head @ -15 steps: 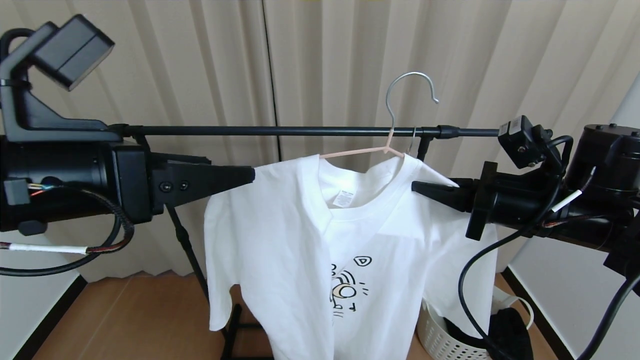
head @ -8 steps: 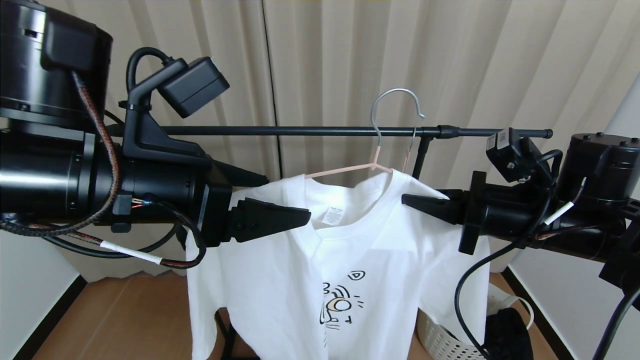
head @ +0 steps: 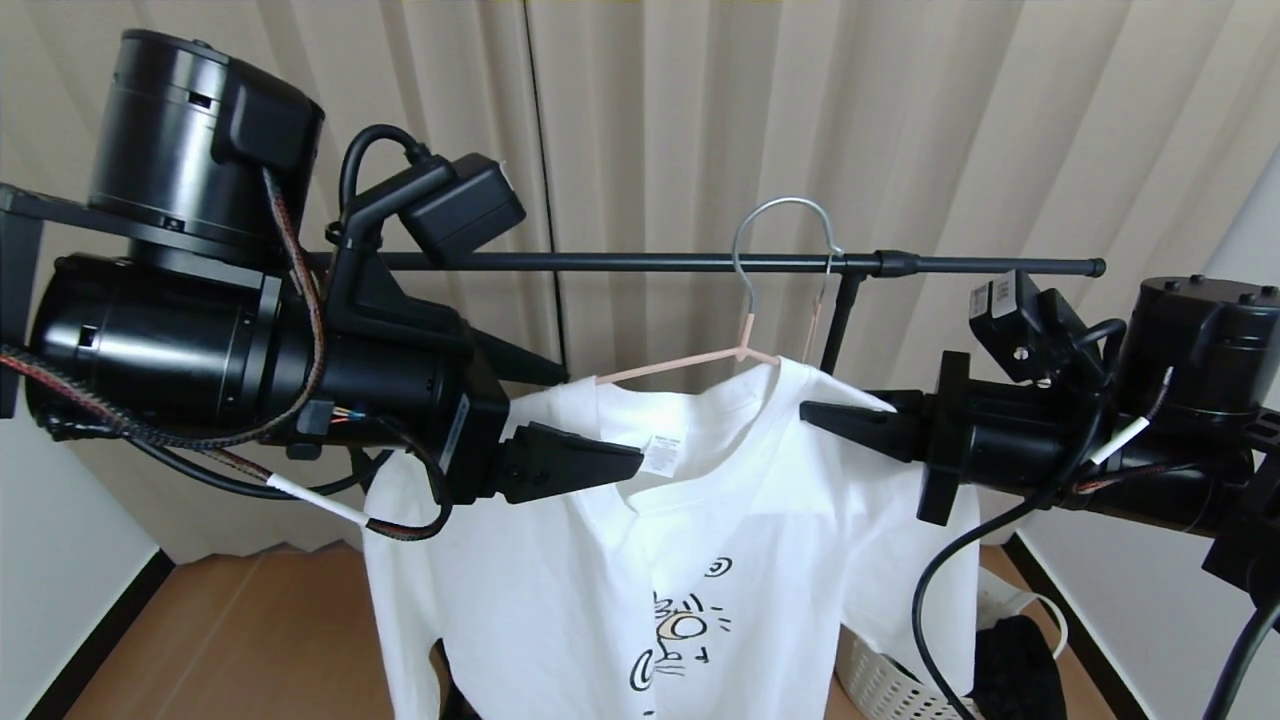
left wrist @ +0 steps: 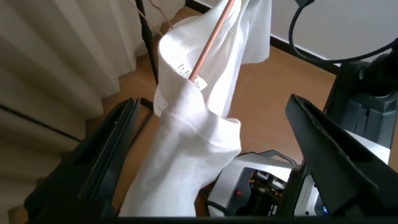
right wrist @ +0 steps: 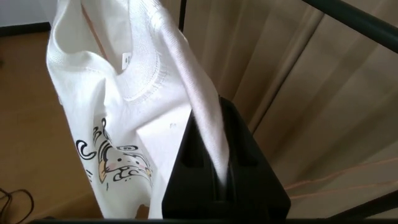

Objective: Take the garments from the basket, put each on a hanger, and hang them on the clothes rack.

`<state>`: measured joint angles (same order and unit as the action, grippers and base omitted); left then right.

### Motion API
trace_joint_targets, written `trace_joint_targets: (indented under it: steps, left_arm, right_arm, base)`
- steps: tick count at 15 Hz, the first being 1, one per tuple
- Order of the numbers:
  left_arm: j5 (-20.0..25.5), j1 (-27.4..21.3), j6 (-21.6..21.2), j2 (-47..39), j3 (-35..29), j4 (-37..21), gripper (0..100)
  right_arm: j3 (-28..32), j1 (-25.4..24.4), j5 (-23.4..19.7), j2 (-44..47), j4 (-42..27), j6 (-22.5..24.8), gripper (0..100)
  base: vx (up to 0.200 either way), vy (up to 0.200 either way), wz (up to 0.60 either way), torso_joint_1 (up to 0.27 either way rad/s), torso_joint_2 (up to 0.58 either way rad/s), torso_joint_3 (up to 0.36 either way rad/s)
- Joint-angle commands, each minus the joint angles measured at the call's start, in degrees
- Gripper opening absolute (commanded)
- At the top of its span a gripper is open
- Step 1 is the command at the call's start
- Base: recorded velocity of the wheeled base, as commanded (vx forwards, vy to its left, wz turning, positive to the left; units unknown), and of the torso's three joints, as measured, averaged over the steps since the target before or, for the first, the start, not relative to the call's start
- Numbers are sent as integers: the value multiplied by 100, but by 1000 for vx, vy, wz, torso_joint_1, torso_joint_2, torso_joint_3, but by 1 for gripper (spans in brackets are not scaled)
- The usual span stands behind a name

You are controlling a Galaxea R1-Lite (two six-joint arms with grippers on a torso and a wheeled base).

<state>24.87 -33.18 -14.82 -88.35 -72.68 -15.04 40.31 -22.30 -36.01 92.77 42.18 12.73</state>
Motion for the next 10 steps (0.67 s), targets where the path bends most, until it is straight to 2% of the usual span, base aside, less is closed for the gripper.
trace_joint_targets:
  steps: [1,4,10]
  left_arm:
    - [0,5,-12,-122,17,1,100]
    - [9,-4,-258,-174,70,1,100]
    - [0,-4,-328,-289,131,10,100]
  right_arm:
    - [-15,-12,-2,-22,1,19,0]
    - [-41,-38,-2,-75,-8,72,0]
    - [-147,-170,-11,-295,1,72,0]
  base:
    - [0,0,0,0,0,0]
    - [0,0,0,0,0,0]
    - [0,0,0,0,0,0]
